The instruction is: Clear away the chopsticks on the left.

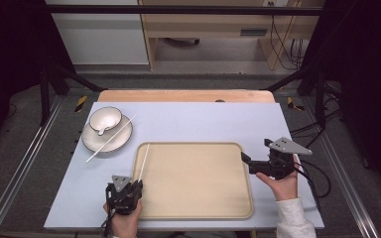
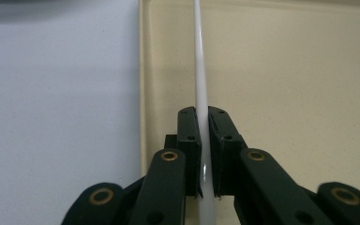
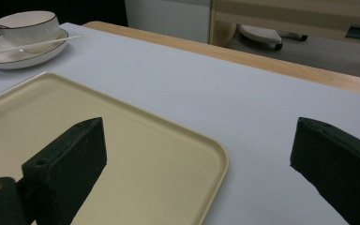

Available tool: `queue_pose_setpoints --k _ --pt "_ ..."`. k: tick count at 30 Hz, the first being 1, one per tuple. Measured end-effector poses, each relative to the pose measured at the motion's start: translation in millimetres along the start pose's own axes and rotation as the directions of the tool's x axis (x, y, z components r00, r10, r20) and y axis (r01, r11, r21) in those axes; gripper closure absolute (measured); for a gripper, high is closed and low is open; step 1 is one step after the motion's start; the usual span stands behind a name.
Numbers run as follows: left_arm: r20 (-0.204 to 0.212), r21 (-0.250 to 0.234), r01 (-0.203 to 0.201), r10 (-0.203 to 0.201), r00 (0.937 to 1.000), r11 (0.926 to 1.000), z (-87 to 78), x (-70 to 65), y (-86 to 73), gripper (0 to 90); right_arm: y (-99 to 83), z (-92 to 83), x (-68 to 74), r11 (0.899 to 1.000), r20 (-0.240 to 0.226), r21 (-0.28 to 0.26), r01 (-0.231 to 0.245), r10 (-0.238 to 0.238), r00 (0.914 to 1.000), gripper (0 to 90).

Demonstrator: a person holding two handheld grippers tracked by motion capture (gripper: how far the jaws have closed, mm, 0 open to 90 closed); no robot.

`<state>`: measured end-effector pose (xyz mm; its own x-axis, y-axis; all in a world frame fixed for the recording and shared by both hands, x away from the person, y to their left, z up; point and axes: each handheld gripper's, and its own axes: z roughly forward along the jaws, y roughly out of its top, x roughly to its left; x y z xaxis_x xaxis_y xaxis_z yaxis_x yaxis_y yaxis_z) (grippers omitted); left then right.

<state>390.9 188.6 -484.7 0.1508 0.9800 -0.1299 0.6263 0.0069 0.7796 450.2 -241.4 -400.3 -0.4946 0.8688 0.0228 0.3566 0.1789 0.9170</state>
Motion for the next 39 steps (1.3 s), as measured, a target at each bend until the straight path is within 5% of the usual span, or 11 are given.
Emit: queue_pose_setpoints --k 20,27,31,39 --pt "-0.010 0.019 -0.013 0.013 0.9999 0.9997 3.8 -0.8 7.2 77.2 0.3 -0.7 -0.3 1.000 0.000 -0.002 0.000 0.000 1.0000 4.3" --pt "0.034 -0.040 -0.040 0.042 0.9986 0.9984 -5.5 6.7 20.6 64.4 0.2 -1.2 -0.4 1.000 -0.001 -0.004 -0.001 0.001 1.0000 4.3" --pt "0.061 -0.106 -0.073 0.080 0.9950 0.9917 -14.6 10.5 30.7 55.4 0.5 -2.4 -0.4 1.000 0.002 -0.008 -0.005 0.005 1.0000 4.3" --pt "0.130 -0.159 -0.130 0.151 0.9800 0.9787 -21.5 18.5 57.0 41.8 0.9 -3.6 -0.8 1.000 0.003 -0.015 -0.009 0.009 1.0000 4.2"
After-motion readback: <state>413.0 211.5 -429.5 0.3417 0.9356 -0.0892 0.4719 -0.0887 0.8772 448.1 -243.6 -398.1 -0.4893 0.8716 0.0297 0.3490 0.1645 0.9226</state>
